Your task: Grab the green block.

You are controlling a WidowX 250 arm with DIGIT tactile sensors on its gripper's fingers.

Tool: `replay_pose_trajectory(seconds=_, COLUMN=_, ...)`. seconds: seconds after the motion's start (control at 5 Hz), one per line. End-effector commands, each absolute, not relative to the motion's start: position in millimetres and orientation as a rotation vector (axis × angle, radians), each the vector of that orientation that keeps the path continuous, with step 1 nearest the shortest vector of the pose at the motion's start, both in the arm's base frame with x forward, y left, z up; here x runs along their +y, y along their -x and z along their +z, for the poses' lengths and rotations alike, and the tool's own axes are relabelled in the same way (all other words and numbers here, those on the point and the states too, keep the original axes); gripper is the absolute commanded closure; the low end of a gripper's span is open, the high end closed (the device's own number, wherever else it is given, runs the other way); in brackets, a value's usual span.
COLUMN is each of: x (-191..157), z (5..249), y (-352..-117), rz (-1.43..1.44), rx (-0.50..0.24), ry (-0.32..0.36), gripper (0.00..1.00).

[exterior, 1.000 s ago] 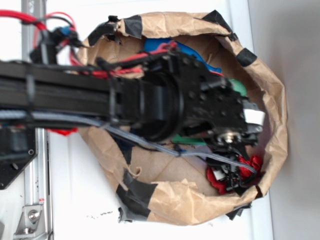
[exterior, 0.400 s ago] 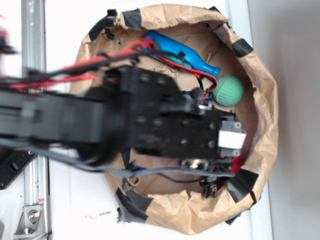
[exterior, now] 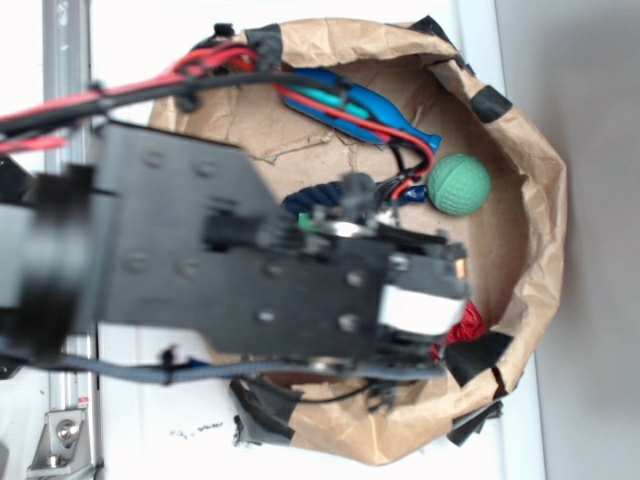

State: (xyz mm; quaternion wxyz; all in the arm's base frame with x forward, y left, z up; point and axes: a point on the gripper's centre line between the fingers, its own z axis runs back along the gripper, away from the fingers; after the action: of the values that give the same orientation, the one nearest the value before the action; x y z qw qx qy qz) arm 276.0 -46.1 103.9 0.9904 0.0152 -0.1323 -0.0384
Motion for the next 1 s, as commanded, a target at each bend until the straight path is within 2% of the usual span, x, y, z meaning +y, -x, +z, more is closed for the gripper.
replay_pose_trajectory(seconds=0.0, x=-20, z=89, y=-231, rz=-0.298, rx=-0.243, ry=-0.042, gripper=0.00)
replay_pose_trajectory(seconds=0.2, x=-14, z=76, y=-235, rz=-0.292, rx=-0.207, ry=-0.047, gripper=0.00)
replay_pose_trajectory(seconds=0.6, x=-19, z=61, y=-269, rz=-0.329, rx=-0.181, ry=-0.002, gripper=0.00)
replay_pose_trajectory(seconds=0.8, x=-29, z=38, y=-280, rz=-0.362, rx=-0.139, ry=-0.035, gripper=0.00)
